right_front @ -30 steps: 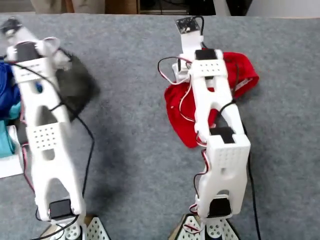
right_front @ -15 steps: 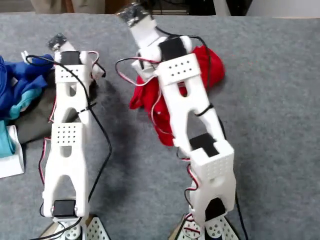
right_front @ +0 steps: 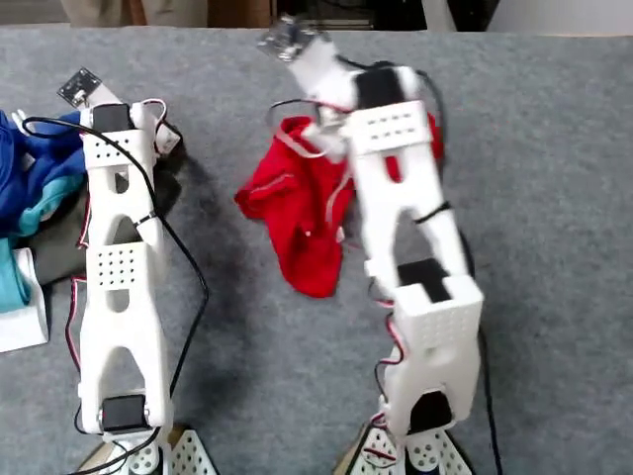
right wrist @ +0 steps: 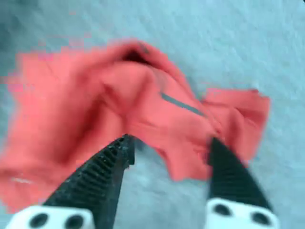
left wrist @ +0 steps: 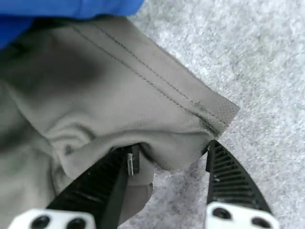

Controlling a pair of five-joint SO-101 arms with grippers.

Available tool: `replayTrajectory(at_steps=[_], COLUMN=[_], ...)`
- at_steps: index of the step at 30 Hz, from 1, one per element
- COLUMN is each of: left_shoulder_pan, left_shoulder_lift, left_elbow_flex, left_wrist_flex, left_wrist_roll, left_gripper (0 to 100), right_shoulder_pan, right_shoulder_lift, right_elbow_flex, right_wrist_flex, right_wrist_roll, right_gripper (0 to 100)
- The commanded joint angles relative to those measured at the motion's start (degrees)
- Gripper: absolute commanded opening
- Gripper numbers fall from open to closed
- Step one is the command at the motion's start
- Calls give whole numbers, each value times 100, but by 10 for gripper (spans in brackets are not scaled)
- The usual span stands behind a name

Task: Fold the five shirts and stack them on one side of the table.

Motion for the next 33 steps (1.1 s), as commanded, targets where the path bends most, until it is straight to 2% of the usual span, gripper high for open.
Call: replayTrajectory(at_steps=[1, 8, 14, 20, 25, 33], left_shoulder_pan=[-44, -18, 141, 149, 141, 141], left_shoulder_lift=[-84, -84, -84, -84, -84, -84], left_elbow_flex=[-185, -185, -185, -185, -185, -185], left_wrist_flex=[-88, -53, -53, -79, -79, -79], left_wrist_roll=[18, 9, 0, 0, 0, 26], left_gripper=[235, 236, 234, 233, 232, 232], right_shoulder_pan=[690, 1174, 1174, 1138, 1191, 1235], right_shoulder_lift=[-277, 356, 1947, 3002, 3495, 3732], right_elbow_flex=[-40, -101, -224, -1297, -2615, -4664], right_wrist_flex=[-229, -1020, -2242, -1873, -1073, 264], right_wrist_roll=[484, 413, -202, -185, -202, -229], right_gripper=[344, 294, 206, 147, 3, 5])
